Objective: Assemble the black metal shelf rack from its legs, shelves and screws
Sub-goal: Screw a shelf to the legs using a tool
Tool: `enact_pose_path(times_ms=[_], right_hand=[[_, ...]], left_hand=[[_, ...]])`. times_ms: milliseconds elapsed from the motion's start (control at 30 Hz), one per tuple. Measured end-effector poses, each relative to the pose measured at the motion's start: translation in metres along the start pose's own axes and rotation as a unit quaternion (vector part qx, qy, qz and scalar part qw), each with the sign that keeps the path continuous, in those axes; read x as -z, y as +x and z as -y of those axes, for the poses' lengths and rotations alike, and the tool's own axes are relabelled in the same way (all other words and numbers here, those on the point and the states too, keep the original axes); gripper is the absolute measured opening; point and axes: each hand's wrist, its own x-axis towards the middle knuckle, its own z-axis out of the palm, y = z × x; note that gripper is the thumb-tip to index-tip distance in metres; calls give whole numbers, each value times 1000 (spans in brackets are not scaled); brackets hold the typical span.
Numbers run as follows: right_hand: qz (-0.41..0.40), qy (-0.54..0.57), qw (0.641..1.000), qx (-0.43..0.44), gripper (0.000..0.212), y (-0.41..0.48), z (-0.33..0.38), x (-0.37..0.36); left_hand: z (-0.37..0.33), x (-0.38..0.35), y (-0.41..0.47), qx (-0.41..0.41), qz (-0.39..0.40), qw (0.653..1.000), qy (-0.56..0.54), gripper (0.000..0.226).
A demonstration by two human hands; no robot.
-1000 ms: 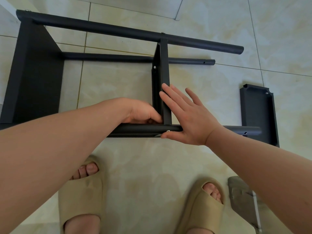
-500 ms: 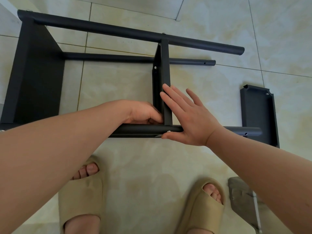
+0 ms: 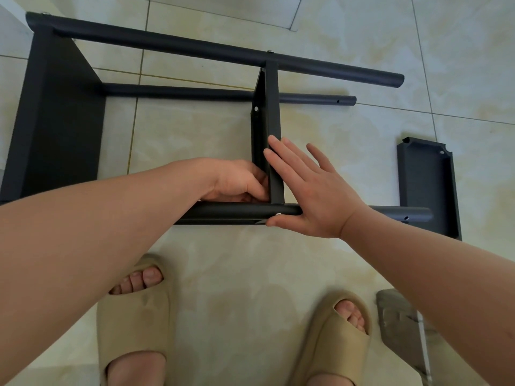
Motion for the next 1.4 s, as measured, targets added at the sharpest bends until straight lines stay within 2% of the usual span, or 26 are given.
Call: enact_pose_path(times_ms=[267,433,600,933,1133,1400], right_hand=[[3,-5,1000,1,105,0,0,0],[-2,0,1000,2,104,0,0,-1],[-4,-2,1000,2,104,0,0,0],[0,-3,1000,-3,105,1,0,1],[6,-7,1000,-3,104,2,-1,1],[6,-6,1000,-3,104,2,0,1]], left_hand=[[3,-3,-1,-24,-11,999,-21,20],[5,-1,1,0,4,998,-65,14],[4,0,2,44,-15,999,23,11],[2,1,2,17,-29,999,-3,14],[3,1,2,20,-4,999,-36,15],[3,-2,2,10,-36,999,4,10]])
